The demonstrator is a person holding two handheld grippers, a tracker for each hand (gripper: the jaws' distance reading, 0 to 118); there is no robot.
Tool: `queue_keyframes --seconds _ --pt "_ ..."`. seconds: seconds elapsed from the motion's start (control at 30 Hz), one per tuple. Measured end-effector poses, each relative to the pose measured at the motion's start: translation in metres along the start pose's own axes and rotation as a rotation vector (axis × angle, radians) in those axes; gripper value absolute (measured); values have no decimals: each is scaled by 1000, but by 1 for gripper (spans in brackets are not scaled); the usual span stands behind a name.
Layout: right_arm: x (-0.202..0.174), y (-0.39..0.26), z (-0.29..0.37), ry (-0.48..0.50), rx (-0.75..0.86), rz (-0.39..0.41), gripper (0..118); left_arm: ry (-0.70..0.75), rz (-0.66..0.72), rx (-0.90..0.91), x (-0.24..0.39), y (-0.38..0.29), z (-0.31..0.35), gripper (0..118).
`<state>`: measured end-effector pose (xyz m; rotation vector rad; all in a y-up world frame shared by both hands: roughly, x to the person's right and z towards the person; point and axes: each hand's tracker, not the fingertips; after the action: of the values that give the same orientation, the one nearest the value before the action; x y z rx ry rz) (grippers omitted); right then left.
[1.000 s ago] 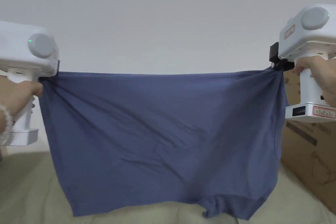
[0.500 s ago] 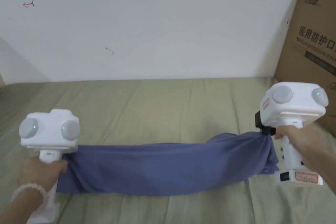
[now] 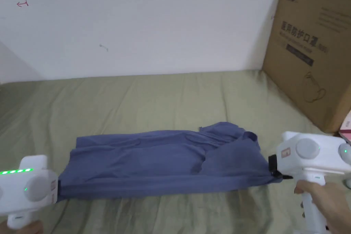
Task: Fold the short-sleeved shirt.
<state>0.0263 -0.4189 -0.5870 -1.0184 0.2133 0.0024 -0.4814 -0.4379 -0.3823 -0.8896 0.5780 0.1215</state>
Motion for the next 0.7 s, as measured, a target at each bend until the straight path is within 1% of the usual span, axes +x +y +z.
queue_keyframes --seconds 0.03,0.1,0.13,0.23,0.27,0.3,0.37,0.4,0.43,0.47,0.5,0.57,0.6,0.63,0.67,0.7 --pt "3 -20 11 4 -9 -3 3 -5 17 14 -6 -19 13 1" --pt "12 -60 30 29 2 -14 3 -21 10 10 -14 -53 44 1" --pt "14 -79 37 28 -19 7 3 -16 11 12 -18 -72 56 1" --pt "28 -126 57 25 -43 23 3 -24 34 -16 -30 -118 95 1" --pt "33 -140 65 31 -41 12 3 -24 32 -28 -32 -131 105 1" --pt "39 -154 73 33 -23 -19 3 -21 16 -36 -33 -144 114 1" --pt "47 -179 84 68 -35 -47 3 31 -46 -46 -33 -167 129 1" --pt "51 -189 88 59 -42 -53 3 25 -62 -47 -32 -178 135 1" --pt "54 -199 93 54 -47 -86 3 19 -56 -51 -32 -186 139 1" --pt "55 -207 96 73 -49 -100 3 11 -57 -67 -32 -193 142 1" --pt "55 -213 98 83 -60 -88 3 0 -52 -75 -35 -197 141 1" --pt "53 -219 98 40 -54 -37 3 -2 -53 -68 -35 -203 144 1" --pt "53 -220 97 24 -52 -29 3 -2 -51 -71 -34 -203 144 2" --pt "53 -219 96 32 -48 -38 3 -8 -49 -74 -36 -201 141 5" --pt "54 -218 96 37 -39 -48 3 -17 -48 -79 -36 -201 141 13" --pt "54 -217 95 36 -37 -55 9 -23 -31 -77 -36 -200 144 38"
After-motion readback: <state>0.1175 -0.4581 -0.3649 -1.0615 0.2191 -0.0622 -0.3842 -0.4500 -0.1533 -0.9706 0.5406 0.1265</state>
